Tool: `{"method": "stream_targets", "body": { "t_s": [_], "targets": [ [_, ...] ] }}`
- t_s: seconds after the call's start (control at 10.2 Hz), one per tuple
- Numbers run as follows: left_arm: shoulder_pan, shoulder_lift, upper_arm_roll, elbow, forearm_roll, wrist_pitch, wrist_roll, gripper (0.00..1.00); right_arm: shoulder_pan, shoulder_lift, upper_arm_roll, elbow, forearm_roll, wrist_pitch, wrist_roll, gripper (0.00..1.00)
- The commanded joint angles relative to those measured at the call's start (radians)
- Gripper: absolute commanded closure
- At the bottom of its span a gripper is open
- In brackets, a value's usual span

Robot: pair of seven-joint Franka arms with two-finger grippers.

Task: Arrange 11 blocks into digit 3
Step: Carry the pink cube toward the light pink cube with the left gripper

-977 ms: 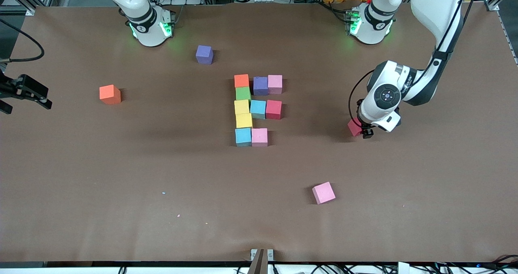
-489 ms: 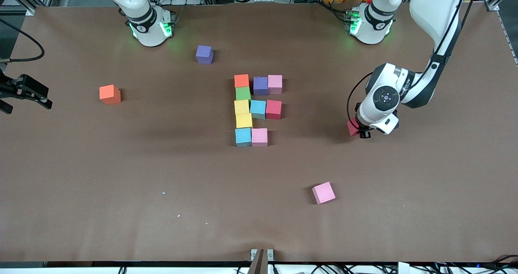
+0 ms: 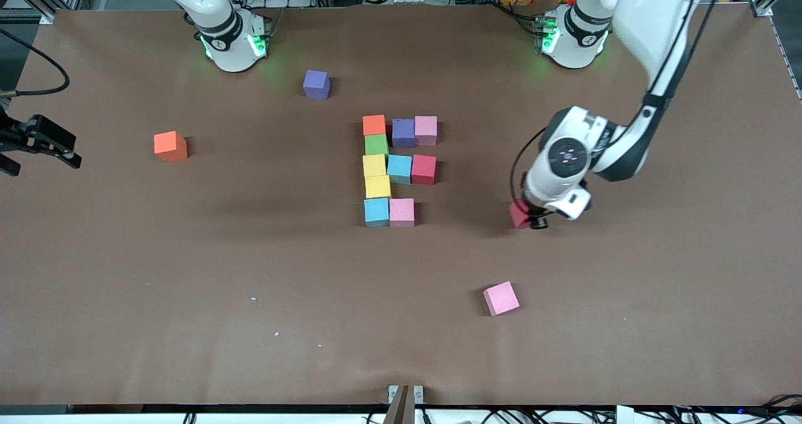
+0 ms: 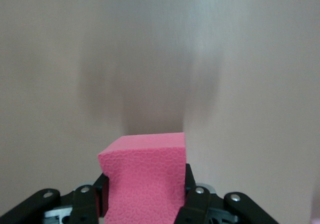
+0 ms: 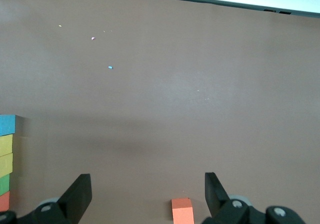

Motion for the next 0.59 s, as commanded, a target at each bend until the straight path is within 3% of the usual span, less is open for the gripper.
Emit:
{"method": "stream_targets", "body": {
  "t_s": [0.0,0.49],
  "targets": [
    [-0.078,0.116,0.003,0.198,-0.024,-0.083,-0.075,0.79,-0.007,0.004,0.007,0.018,-0.003,-0.016,0.008,0.0],
    [-0.203,0.222,0.005,0.388,-0.021,-0.116,-0.117,0.79,-0.011,0.004,0.006,0.018,-0.003,-0.016,0.008,0.0]
  ]
}}
